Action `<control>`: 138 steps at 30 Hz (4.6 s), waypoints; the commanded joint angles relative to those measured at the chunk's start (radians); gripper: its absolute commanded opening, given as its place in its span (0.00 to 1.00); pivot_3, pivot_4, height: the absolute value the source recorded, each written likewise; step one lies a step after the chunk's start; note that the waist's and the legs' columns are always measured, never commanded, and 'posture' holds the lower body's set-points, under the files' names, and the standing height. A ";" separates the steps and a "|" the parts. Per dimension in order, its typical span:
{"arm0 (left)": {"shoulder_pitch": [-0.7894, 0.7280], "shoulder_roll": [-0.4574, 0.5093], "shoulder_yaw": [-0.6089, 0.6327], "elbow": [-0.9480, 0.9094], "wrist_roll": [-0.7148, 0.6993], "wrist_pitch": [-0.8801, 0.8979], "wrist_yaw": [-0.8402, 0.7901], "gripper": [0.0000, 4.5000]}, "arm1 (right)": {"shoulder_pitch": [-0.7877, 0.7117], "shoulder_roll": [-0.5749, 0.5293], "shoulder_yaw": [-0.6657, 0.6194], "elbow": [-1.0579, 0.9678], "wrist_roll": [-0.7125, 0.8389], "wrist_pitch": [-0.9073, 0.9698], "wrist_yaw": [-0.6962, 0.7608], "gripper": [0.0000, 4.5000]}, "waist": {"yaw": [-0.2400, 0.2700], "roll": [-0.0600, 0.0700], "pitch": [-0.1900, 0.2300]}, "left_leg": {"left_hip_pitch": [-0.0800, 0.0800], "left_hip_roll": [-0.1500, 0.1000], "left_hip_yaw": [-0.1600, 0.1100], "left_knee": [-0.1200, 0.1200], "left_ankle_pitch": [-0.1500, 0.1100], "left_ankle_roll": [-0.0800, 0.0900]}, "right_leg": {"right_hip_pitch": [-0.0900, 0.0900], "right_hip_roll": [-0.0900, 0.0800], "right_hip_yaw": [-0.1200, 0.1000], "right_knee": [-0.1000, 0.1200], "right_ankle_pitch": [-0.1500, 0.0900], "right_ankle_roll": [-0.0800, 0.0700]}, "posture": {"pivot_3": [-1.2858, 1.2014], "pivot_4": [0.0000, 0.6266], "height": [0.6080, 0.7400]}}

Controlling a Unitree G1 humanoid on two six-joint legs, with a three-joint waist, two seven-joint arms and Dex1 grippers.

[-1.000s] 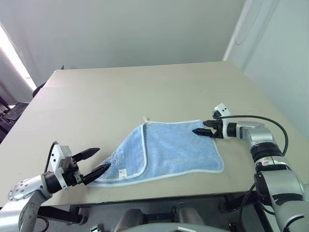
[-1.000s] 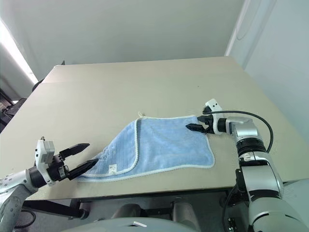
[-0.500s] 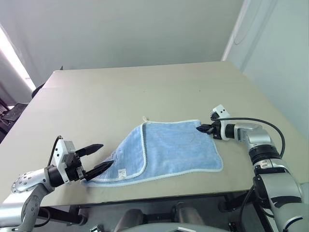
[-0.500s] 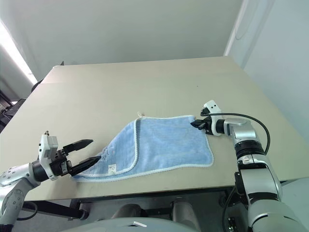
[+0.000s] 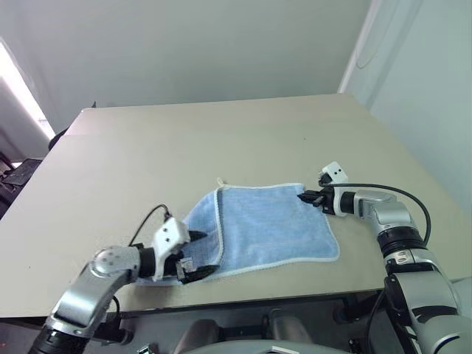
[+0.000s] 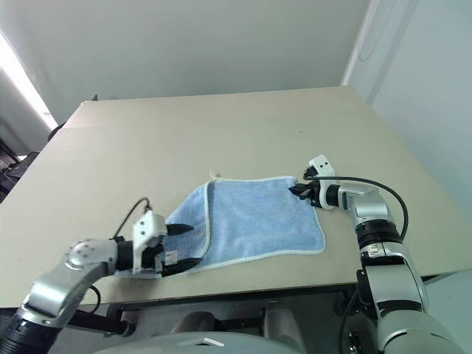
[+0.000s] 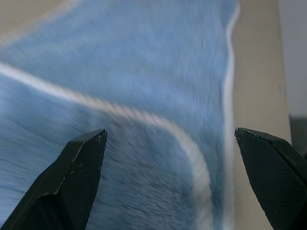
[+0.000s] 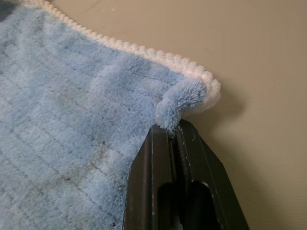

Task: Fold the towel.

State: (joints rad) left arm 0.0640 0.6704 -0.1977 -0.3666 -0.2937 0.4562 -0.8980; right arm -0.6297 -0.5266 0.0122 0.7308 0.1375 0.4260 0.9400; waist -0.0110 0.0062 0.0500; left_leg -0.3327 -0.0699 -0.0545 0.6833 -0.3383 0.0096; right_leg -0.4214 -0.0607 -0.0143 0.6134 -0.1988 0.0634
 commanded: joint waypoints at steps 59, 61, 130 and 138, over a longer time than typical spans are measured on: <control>-0.832 -0.154 0.550 1.154 -0.196 -0.623 -0.161 0.01 | -0.147 0.153 -0.306 0.187 0.126 -1.095 -0.394 0.00 | -0.010 0.001 0.004 | -0.007 -0.002 0.000 -0.018 0.006 -0.011 | -0.014 -0.001 0.003 -0.007 0.004 0.005 | 0.52 0.00 1.00; -0.699 -0.144 0.526 1.043 -0.174 -0.638 -0.201 0.01 | -0.072 0.159 -0.303 0.132 0.155 -1.103 -0.334 0.00 | -0.013 0.002 0.004 | -0.007 -0.001 0.000 -0.021 0.006 -0.011 | -0.014 -0.001 0.003 -0.009 0.004 0.005 | 0.52 0.00 1.00; -0.052 -0.131 0.660 0.559 -0.427 -0.038 -0.026 0.72 | 0.306 0.036 -0.162 -0.249 0.093 -0.592 -0.237 1.00 | 0.022 -0.003 0.003 | 0.013 0.009 0.002 -0.016 0.000 -0.001 | 0.009 0.012 0.005 -0.017 0.006 0.001 | 0.52 0.00 1.00; -0.046 -0.149 0.776 0.420 -0.599 0.060 0.035 0.72 | 0.222 -0.073 -0.262 -0.323 0.333 0.113 -0.218 1.00 | 0.026 -0.003 0.004 | 0.011 0.009 0.002 -0.016 0.000 -0.001 | 0.007 0.010 0.005 -0.017 0.005 -0.003 | 0.52 0.00 1.00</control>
State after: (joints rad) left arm 0.0276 0.5104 0.5685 0.1188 -0.8535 0.5006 -0.8629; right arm -0.3658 -0.5689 -0.2102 0.4620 0.3893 0.3667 0.7041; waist 0.0145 0.0035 0.0537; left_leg -0.3217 -0.0610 -0.0524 0.6672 -0.3383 0.0081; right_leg -0.4139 -0.0503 -0.0092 0.5961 -0.1941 0.0605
